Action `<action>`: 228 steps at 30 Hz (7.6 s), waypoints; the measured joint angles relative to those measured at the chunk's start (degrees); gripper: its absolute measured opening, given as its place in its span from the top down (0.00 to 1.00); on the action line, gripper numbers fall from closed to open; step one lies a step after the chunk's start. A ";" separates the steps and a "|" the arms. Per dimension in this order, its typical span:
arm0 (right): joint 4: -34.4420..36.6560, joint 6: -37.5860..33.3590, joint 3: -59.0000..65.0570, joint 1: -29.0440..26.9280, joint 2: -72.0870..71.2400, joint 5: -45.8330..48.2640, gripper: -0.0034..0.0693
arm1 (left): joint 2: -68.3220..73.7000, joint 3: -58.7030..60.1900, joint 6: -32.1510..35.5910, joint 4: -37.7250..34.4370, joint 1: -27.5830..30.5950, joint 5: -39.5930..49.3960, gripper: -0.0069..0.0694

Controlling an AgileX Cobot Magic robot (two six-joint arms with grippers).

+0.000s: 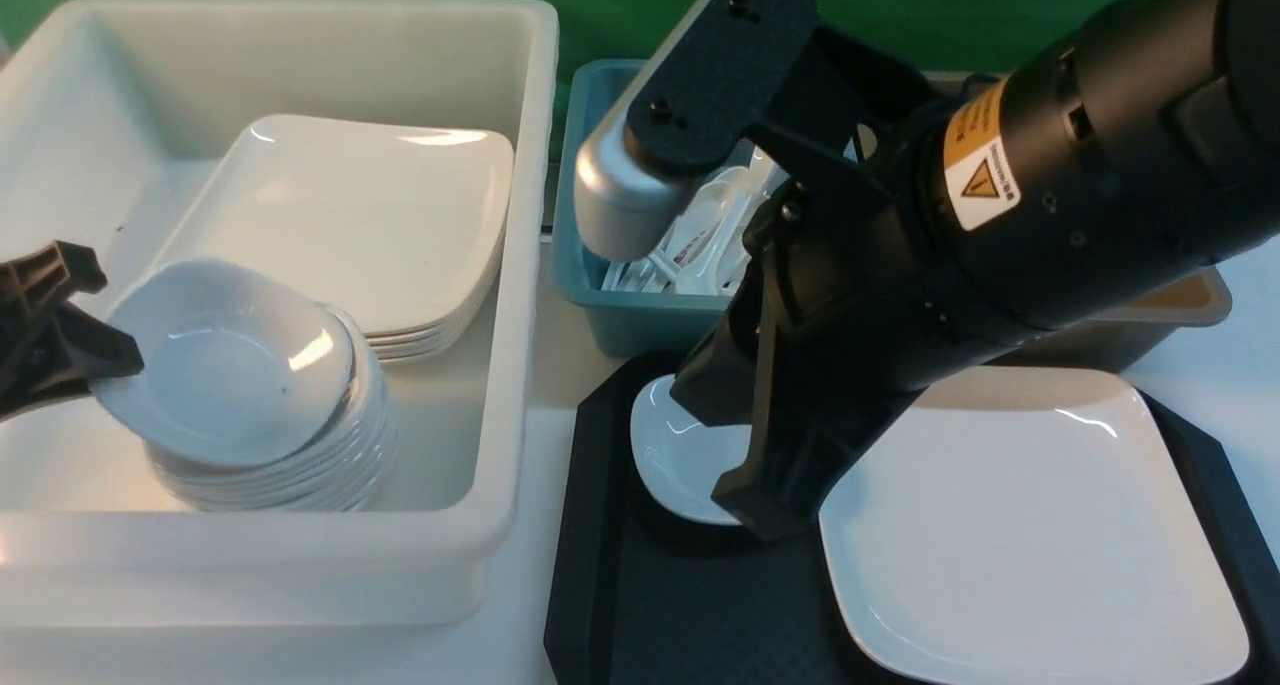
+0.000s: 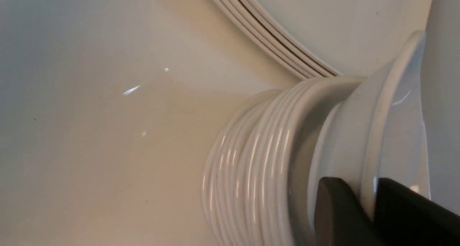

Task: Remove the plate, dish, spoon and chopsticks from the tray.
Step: Use the left arm to put the small plate into the large storage box on the left, then use the left arm to grab a small plate from the dinner plate, then use the left arm to put the small plate into the large storage box on the left, then use the left arm to grab a plate from the dinner plate

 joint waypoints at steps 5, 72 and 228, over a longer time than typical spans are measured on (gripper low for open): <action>-1.24 0.90 0.00 0.00 -0.06 1.25 0.92 | -0.05 -2.81 0.00 1.94 0.00 6.68 0.42; -25.22 43.92 34.88 0.00 -44.98 10.74 0.92 | 42.20 -38.24 -18.08 66.35 -71.91 5.26 0.80; -9.40 15.67 31.61 -32.68 -32.41 2.19 0.92 | 49.79 -50.97 -36.86 42.02 -65.62 -10.31 0.77</action>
